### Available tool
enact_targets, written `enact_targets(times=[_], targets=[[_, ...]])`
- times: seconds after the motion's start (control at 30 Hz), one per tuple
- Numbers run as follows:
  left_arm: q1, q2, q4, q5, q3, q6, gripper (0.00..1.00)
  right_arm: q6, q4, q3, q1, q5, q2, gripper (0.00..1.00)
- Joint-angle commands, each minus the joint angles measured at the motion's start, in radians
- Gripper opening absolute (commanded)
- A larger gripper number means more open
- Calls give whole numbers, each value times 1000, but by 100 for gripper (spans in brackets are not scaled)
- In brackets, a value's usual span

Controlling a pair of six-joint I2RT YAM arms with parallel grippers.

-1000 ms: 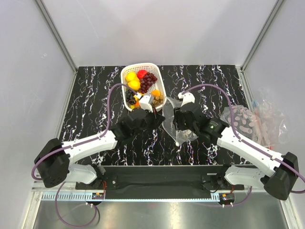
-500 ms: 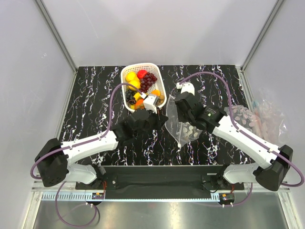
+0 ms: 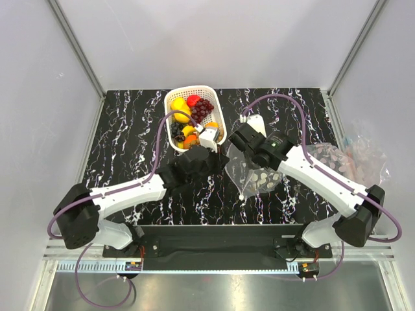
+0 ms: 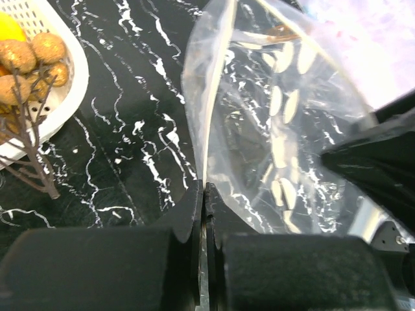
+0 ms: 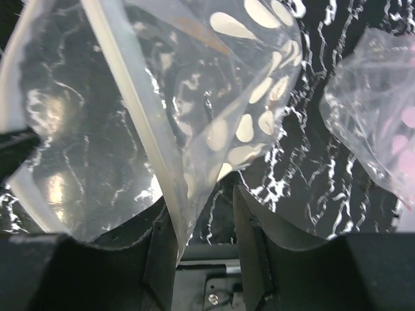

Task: Place the food in the zip-top bag and seal the zipper
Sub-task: Open the zipper of the food storage bag at the center of the board, then pick up the fake fruit from the bin.

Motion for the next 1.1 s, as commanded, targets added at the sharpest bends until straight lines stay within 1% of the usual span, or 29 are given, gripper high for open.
enact_targets(times=[0.0,0.17,0.33,0.47,0.5,0.53,0.6,0.7,0.73,0.77,0.8,0.83,0.97,1.07], targets=[[2,4,25,-53,49,9,2,50,-126,67,9,75,-2,44],[24,25,25,-48,52,0,2,62,-175,97,9,91,-13,43],[53,51,32,-25,50,-12,1,77,-249,122,9,140,-5,41],[71,70,38,-2,46,-20,0,94,-289,142,7,190,-2,27],[70,73,39,-2,44,-20,0,91,-289,144,9,201,-2,20],[71,73,41,-2,41,-20,0,93,-292,145,9,206,-2,19],[71,76,41,-7,41,-18,0,100,-304,150,7,228,4,12],[73,82,36,-10,41,-20,0,111,-332,170,6,262,27,8],[71,88,36,-10,41,-21,0,137,-355,194,6,285,48,7],[73,90,38,-8,41,-24,0,159,-387,214,6,310,65,3],[71,94,39,-2,42,-27,0,177,-454,237,6,359,105,1],[71,104,42,4,44,-30,0,209,-488,289,6,376,125,0],[73,130,73,35,53,-44,0,168,-488,366,6,385,183,0],[71,148,79,55,67,-55,0,137,-468,381,6,358,194,0]])
